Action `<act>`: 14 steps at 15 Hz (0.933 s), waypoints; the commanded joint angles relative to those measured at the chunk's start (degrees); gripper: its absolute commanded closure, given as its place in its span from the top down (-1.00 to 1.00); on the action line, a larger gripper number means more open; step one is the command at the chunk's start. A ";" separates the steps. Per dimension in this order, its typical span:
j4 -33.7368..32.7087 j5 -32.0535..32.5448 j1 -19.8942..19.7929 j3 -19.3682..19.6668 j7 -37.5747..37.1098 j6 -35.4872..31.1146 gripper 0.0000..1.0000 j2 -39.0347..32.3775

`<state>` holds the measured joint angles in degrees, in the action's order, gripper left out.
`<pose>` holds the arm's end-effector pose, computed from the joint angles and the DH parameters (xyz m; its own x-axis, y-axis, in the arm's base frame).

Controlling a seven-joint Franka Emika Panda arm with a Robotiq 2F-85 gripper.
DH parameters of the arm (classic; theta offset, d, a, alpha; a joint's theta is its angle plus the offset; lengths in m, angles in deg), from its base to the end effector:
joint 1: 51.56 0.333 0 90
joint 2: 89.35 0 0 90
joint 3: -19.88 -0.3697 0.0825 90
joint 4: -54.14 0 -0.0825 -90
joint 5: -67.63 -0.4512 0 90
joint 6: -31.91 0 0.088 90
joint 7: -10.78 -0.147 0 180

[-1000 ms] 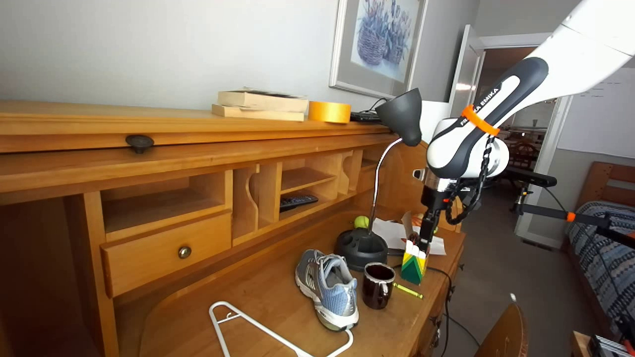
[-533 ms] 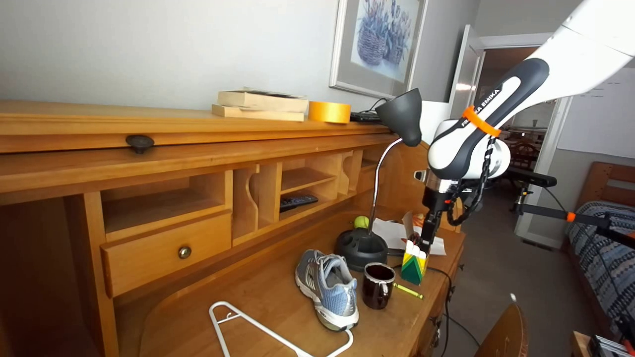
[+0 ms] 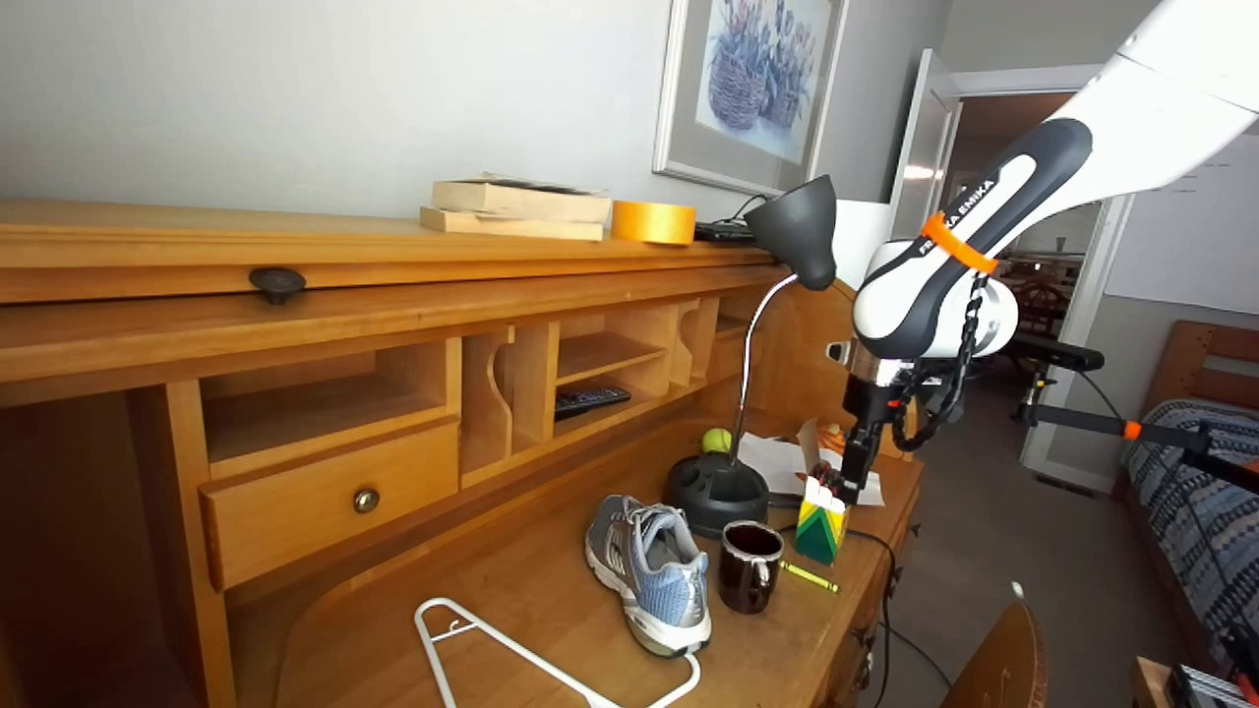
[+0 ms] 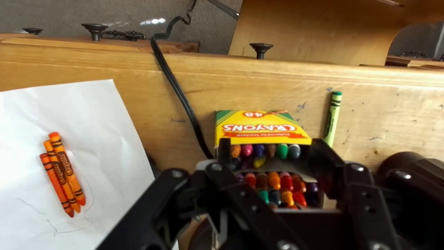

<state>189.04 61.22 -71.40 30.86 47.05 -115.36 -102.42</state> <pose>0.4795 -0.2894 0.1900 1.0000 0.0054 0.0043 0.0055 -0.9998 -0.0176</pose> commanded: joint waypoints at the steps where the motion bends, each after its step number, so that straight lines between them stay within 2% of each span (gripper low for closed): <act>1: 1.26 -0.79 -0.84 -0.47 1.01 0.06 0.25 1.49; 5: 1.63 -1.05 -0.74 -0.47 0.89 0.64 0.23 3.08; 6: 1.78 -1.12 -0.67 -0.42 0.71 0.95 0.15 3.58; 10: 2.41 0.48 0.05 0.59 -1.97 2.06 0.09 4.68; 14: 3.15 1.37 0.32 1.44 -5.54 2.61 0.22 4.84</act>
<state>190.53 61.33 -71.53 31.38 44.70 -114.15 -99.10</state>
